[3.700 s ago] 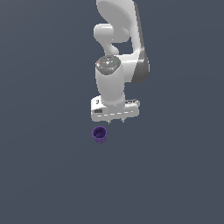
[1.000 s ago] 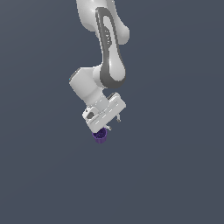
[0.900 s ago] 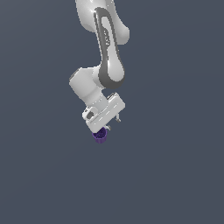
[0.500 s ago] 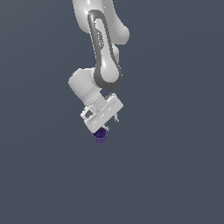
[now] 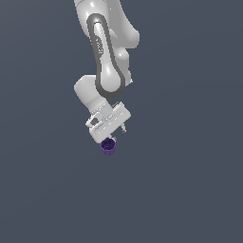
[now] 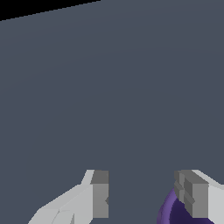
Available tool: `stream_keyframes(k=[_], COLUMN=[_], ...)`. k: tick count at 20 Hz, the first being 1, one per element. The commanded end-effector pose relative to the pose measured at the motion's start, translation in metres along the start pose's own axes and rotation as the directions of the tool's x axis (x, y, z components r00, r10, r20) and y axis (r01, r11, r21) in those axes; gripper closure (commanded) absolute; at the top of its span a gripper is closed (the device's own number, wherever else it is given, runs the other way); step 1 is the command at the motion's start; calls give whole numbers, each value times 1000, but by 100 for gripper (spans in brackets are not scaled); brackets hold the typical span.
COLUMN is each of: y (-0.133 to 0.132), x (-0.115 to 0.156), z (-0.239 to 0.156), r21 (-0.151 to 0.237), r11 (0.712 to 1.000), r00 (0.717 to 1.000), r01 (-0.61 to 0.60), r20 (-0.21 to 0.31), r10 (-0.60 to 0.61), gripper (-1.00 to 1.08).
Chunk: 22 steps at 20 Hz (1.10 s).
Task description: Pick up the object and move it to a goal position.
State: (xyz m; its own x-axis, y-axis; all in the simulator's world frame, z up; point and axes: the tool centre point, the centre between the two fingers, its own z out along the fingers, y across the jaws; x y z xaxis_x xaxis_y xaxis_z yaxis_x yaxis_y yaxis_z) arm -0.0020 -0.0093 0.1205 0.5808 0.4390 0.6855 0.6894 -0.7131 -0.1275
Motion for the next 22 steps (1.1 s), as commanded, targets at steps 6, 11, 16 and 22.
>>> stream_keyframes(k=[6,11,16,22], y=[4,7,9,10], x=[-10,-18,-26,-33], z=[-3,-4,-6,-8], r21=[-48,-85,-122,-158], r11=[997,991,983,973], r00=[997,993,988,982], r01=[62,100,137,169], r20=[-37,-53,-61,-62], r10=[-63,-105,-145,-181], gripper=[-20,-20,-20,-20])
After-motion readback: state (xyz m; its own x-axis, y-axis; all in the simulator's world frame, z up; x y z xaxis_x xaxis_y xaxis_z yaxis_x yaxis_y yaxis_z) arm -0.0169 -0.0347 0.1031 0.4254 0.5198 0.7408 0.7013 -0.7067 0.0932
